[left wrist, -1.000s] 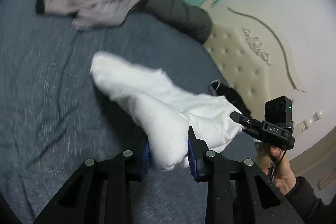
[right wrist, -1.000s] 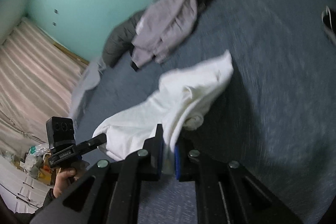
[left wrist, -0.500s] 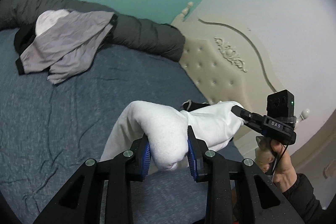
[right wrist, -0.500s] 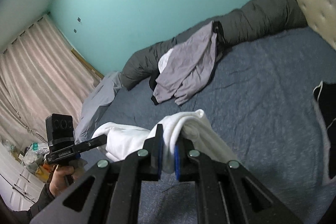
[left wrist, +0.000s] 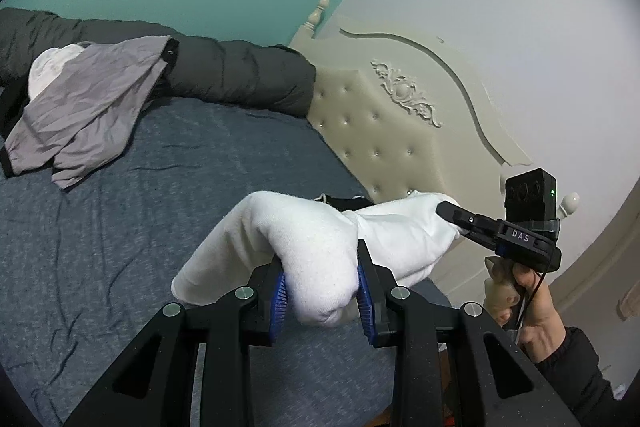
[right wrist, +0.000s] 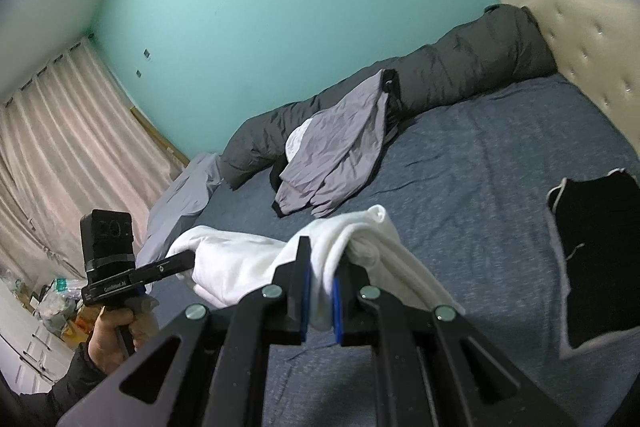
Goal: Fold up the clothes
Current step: 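Lift the shirt end with both grippers and fold it over the bundle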
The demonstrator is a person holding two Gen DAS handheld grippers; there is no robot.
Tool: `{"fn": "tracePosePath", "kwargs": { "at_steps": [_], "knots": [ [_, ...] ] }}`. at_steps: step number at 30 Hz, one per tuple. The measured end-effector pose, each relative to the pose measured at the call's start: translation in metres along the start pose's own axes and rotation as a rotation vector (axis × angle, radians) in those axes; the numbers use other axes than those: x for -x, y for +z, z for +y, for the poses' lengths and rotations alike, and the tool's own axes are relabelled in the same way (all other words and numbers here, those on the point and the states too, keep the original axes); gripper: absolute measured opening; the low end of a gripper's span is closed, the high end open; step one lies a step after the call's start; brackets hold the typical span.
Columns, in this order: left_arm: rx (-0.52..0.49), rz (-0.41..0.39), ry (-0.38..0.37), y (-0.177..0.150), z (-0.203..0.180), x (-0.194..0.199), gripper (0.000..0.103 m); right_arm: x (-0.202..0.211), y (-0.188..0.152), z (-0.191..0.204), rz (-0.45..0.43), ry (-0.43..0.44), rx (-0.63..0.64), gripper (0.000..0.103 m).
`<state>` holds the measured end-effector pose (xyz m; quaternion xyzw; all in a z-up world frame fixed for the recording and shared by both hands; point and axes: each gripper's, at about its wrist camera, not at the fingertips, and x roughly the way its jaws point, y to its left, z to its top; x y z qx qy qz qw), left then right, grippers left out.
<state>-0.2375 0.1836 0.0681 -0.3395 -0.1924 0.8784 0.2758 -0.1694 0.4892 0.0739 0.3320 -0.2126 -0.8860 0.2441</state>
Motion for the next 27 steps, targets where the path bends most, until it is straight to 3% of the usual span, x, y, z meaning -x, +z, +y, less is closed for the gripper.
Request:
{"fn": "tracePosePath", "kwargs": {
  "at_steps": [14,27],
  "knots": [
    [-0.062,0.036,-0.003,0.041,-0.061,-0.098,0.032,0.033,0.057,-0.084,-0.04,-0.05,-0.058,0.008],
    [-0.139,0.013,-0.007,0.128,-0.122,-0.222,0.032,0.036,0.178,-0.174,-0.122,-0.146,-0.016,0.008]
  ]
}}
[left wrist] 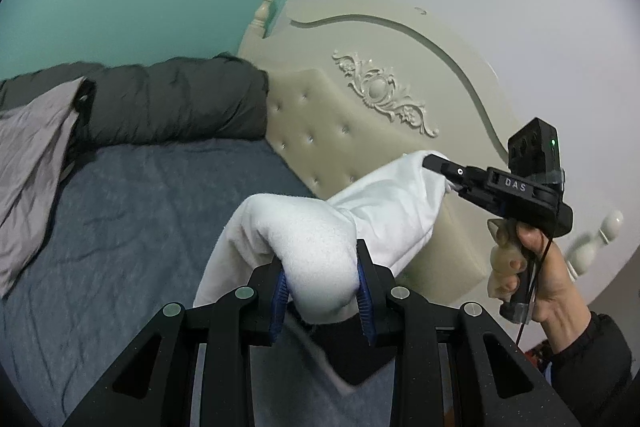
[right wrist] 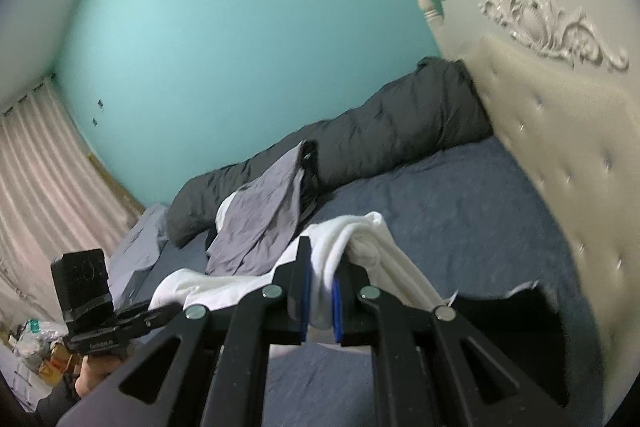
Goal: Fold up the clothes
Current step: 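Lift the shirt end with both grippers and fold it over the bundle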
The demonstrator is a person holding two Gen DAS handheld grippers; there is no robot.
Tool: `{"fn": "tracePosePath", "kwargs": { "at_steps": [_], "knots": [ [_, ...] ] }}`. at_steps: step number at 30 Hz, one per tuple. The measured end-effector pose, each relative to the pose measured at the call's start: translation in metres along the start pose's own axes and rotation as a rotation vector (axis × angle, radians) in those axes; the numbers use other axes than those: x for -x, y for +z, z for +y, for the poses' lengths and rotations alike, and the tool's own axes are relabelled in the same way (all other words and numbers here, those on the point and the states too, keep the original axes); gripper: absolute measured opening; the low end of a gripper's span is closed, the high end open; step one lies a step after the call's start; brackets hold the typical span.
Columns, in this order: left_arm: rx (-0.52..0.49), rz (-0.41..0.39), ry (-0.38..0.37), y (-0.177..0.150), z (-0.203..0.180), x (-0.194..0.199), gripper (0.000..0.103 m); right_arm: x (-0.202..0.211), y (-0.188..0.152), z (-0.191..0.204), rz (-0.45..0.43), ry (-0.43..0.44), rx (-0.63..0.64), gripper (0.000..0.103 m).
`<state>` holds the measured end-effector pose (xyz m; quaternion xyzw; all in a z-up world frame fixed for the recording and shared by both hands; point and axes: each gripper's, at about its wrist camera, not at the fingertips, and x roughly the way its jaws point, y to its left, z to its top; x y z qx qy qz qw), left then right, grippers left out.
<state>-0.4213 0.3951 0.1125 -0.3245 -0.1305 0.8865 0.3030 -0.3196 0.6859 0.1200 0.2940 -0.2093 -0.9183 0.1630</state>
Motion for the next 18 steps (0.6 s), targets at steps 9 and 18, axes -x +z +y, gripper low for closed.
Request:
{"fn": "tracePosePath", "kwargs": {
  "at_steps": [9,18],
  "knots": [
    [-0.018,-0.003,-0.028,0.036,-0.026,-0.109,0.032,-0.015,0.051,-0.066,-0.039,-0.14,0.048,0.008],
    [-0.008,0.155,-0.087,-0.035,-0.04,-0.202,0.032,-0.011,-0.003,-0.15,0.052,-0.274,-0.017,0.008]
  ]
}}
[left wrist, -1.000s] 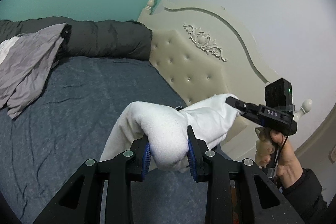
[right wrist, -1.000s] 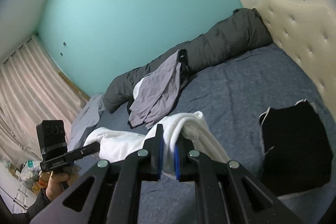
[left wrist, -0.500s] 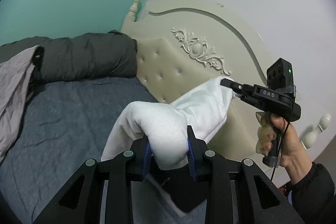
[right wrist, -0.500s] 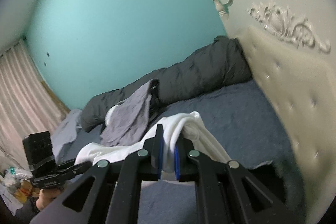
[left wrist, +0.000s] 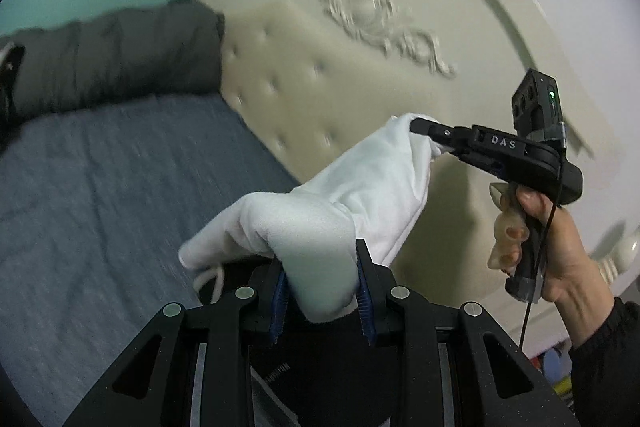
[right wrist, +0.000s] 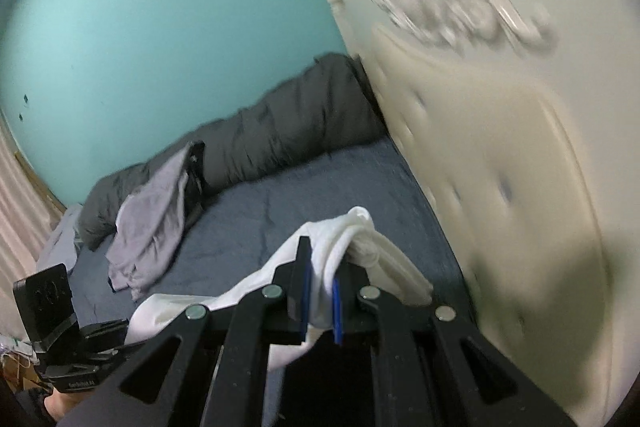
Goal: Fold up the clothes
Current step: 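Lift the shirt end with both grippers and fold it over the bundle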
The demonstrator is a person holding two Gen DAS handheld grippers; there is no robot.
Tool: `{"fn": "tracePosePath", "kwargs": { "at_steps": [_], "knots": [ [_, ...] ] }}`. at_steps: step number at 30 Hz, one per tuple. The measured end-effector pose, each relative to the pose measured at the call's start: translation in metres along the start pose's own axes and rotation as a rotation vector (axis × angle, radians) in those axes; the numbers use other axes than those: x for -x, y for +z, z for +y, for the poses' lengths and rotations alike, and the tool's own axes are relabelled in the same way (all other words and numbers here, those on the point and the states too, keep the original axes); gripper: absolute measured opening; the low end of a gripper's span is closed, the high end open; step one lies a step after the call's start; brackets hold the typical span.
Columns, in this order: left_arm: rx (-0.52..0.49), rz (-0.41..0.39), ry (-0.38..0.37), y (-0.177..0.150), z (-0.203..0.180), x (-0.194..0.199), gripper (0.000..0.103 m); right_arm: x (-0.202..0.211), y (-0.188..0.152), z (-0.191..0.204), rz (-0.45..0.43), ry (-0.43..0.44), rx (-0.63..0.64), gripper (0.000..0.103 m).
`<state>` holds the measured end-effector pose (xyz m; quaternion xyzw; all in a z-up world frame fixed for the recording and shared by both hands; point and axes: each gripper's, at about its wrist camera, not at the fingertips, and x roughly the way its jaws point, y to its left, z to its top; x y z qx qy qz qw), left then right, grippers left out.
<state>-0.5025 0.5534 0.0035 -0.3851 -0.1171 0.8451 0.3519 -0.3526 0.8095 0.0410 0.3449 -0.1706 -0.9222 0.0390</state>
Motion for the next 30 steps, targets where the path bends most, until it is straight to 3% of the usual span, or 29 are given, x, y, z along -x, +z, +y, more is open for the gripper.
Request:
{"fn": "tracePosePath", "kwargs": {
  "at_steps": [12,20,30],
  "knots": [
    [0.012,0.124,-0.027,-0.094,-0.033,-0.012,0.032,0.039,-0.105,-0.047,0.13,0.014,-0.08,0.008],
    [0.089,0.185,-0.037,-0.149,-0.031,-0.022,0.032,0.048,-0.159,-0.069,0.191,0.017,-0.142,0.008],
    [0.193,0.204,-0.062,-0.183,-0.019,-0.026,0.032,0.048,-0.206,-0.093,0.23,0.019,-0.211,0.008]
  ]
}}
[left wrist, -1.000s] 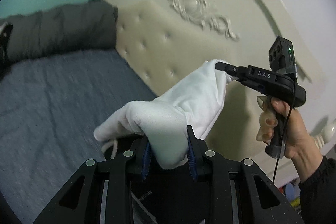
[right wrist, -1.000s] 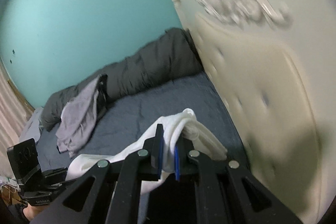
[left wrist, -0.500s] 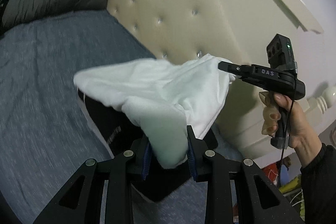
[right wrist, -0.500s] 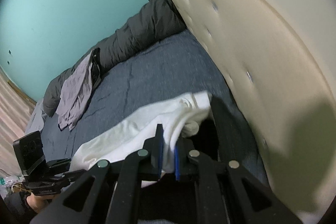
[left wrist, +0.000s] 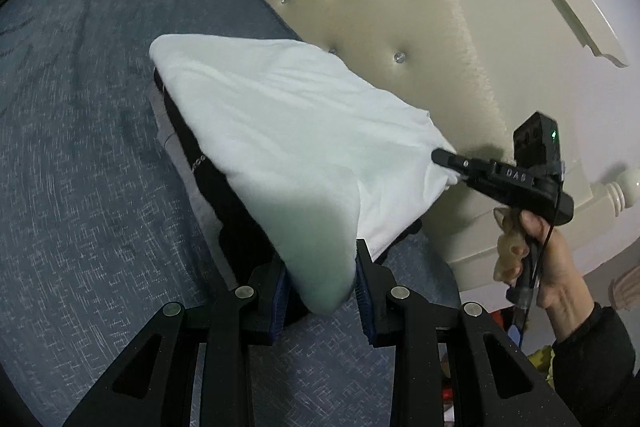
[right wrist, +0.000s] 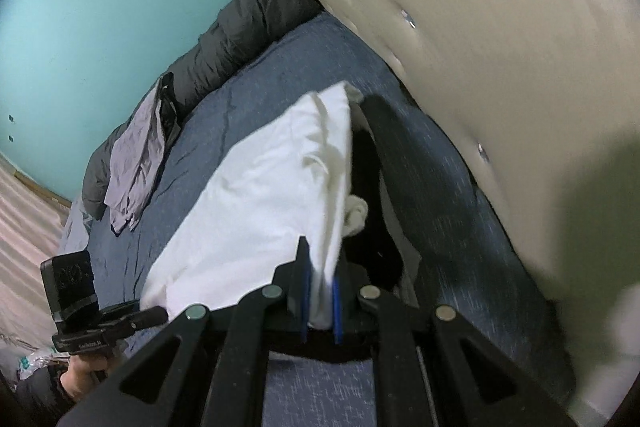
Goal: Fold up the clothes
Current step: 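Lift the shirt end with both grippers and fold it over the bundle, then open both grippers and release the folded white shirt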
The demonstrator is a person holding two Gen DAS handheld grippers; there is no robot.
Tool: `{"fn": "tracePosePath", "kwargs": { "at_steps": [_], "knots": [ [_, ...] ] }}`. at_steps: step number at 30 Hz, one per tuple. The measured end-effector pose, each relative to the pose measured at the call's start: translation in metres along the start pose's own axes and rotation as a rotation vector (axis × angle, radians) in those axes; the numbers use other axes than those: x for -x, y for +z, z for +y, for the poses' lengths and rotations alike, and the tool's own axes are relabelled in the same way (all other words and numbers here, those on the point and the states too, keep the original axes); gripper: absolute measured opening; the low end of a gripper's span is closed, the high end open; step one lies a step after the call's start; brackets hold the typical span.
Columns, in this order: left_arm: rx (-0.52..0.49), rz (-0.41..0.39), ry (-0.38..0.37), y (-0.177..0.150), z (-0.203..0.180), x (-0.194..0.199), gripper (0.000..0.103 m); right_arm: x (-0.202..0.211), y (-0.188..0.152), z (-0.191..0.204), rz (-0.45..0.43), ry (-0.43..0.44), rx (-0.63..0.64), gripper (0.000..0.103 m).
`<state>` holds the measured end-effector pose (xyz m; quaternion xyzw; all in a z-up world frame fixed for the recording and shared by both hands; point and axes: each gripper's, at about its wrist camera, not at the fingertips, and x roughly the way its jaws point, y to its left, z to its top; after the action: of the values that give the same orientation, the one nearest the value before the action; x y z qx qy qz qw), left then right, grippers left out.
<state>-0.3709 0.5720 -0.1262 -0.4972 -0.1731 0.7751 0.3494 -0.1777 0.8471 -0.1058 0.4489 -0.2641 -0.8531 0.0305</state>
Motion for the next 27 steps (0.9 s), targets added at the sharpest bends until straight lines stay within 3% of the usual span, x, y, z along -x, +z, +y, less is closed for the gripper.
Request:
{"fn": "tracePosePath", "kwargs": {
  "at_steps": [11,16,18,21,27],
  "knots": [
    [0.059,0.018,-0.051,-0.016,0.018,0.01,0.033,-0.012,-0.009,-0.016,0.011,0.002,-0.067,0.008],
    [-0.019,-0.067,-0.013,-0.006,0.011,0.04,0.033,0.002,-0.011,-0.012,-0.014,-0.154,-0.021,0.015],
    [-0.057,-0.101,0.002,0.002,0.007,0.05,0.033,0.017,-0.011,-0.009,-0.062,-0.231,0.003,0.015],
    [-0.108,-0.114,0.017,0.022,-0.003,0.048,0.033,0.033,-0.01,0.009,-0.137,-0.211,0.068,0.015],
    [-0.17,-0.066,0.035,0.038,-0.022,0.011,0.033,0.012,-0.004,0.063,-0.132,-0.111,0.205,0.015]
  ]
}}
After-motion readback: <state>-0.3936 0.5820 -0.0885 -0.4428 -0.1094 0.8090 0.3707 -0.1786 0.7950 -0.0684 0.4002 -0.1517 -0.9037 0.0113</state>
